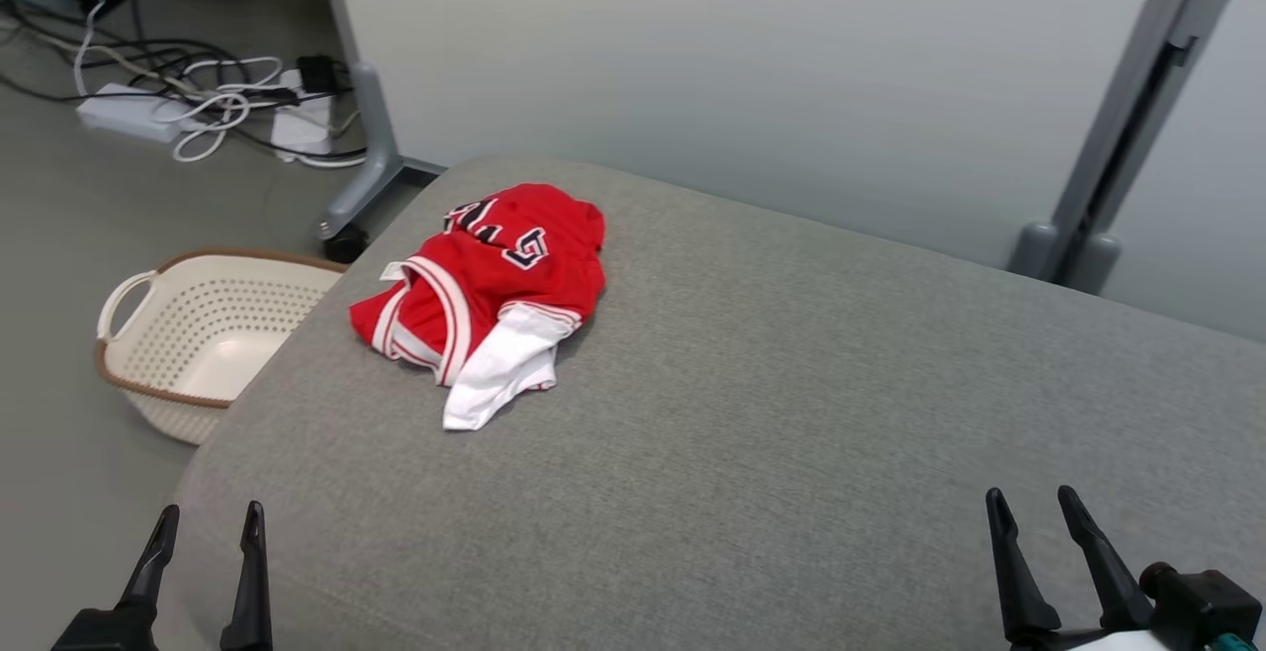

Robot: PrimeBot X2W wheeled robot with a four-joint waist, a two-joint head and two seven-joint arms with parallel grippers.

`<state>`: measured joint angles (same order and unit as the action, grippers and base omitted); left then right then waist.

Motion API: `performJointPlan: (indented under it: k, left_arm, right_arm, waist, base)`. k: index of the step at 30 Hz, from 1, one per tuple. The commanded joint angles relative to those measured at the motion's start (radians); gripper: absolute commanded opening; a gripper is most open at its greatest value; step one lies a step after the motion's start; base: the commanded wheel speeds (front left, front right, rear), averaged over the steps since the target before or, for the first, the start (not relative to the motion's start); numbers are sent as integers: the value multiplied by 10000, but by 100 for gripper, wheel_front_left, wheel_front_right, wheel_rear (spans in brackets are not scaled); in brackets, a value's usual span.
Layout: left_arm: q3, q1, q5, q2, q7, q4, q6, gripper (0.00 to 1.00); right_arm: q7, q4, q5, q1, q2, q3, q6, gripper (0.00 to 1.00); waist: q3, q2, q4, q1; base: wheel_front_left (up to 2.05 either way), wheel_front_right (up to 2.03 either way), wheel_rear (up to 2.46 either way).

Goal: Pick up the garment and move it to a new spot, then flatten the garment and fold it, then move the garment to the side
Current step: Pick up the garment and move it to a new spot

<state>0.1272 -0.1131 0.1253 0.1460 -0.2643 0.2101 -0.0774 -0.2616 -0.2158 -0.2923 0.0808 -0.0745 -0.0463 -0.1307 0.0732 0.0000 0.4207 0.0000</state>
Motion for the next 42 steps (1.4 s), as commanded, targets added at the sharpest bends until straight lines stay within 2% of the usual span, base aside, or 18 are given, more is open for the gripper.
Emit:
performJointPlan:
  k: [1,8,19,28,34,42]
  left_arm:
    - [42,115,90,33,2,-52,80,100]
    - [137,-110,107,-90,2,-268,261,100]
    - [308,178,347,-25,4,-182,243,100]
    - [353,1651,708,367,341,120,101,100]
    - [508,3569,1022,1006,538,772,-29,100]
    - [921,5677,1395,1815,1002,1409,82,100]
  right_arm:
    - [-50,-59,-20,-79,-17,-17,0,100]
    - [-50,-138,8,-225,-49,-141,0,100]
    - [-50,-263,-30,-317,-176,-172,0,100]
    - [-50,-296,97,-531,-441,-205,0,100]
    - [-50,-100,136,-943,-818,-146,0,100]
    - [-44,195,225,-1429,-1079,117,0,100]
  waist:
    - [-60,0,361,0]
    - [-199,0,675,0]
    - [-152,0,511,0]
    - [-638,0,-1024,0]
    - [-1618,0,-2373,0]
    - [-2804,0,-3825,0]
  base:
    - [0,0,0]
    - [0,0,0]
    - [0,0,0]
    - [0,0,0]
    - [0,0,0]
    - [0,0,0]
